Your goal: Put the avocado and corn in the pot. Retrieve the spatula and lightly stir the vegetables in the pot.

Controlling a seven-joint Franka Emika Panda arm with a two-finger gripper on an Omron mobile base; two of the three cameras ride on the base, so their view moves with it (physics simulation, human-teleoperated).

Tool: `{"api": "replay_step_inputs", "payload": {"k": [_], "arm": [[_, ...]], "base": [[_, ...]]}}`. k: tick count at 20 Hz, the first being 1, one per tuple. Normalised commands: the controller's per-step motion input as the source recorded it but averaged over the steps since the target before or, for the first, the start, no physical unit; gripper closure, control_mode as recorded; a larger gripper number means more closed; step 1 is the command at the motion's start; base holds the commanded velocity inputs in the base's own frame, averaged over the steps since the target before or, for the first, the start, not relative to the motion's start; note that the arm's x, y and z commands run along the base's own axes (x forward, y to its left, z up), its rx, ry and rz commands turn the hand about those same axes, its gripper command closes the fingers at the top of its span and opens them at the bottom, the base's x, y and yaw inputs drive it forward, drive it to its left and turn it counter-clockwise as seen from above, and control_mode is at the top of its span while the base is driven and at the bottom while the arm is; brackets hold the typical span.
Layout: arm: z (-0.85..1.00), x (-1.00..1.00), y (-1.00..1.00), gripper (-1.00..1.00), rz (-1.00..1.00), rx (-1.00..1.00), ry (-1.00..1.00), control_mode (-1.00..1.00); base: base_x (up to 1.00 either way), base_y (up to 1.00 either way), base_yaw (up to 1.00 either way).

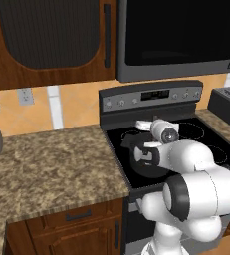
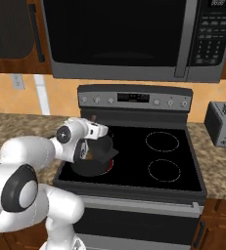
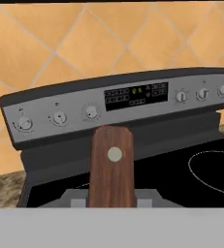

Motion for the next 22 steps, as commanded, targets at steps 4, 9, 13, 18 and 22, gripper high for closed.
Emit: {"api": "replay_step_inputs", "payload": {"k": [4, 9, 13, 18, 22], "arm": [[0.3, -0.18, 0.0, 1.0, -0.06, -0.05, -0.2, -1.0], [0.41, 0.0, 0.0, 1.0, -0.05, -0.02, -0.08, -1.0], [0.0, 0.0, 0.0, 1.0, 0.0, -0.02, -0.1, -1.0], [-0.63, 0.16, 0.0, 1.0, 0.0, -0.14, -0.18, -1.0], [-0.9, 0.26, 0.0, 1.0, 0.0, -0.16, -0.19, -1.0]], "base": [[0.0, 0.0, 0.0], [0.0, 0.0, 0.0], [0.0, 0.0, 0.0], [0.0, 0.0, 0.0], [0.0, 0.0, 0.0]]}}
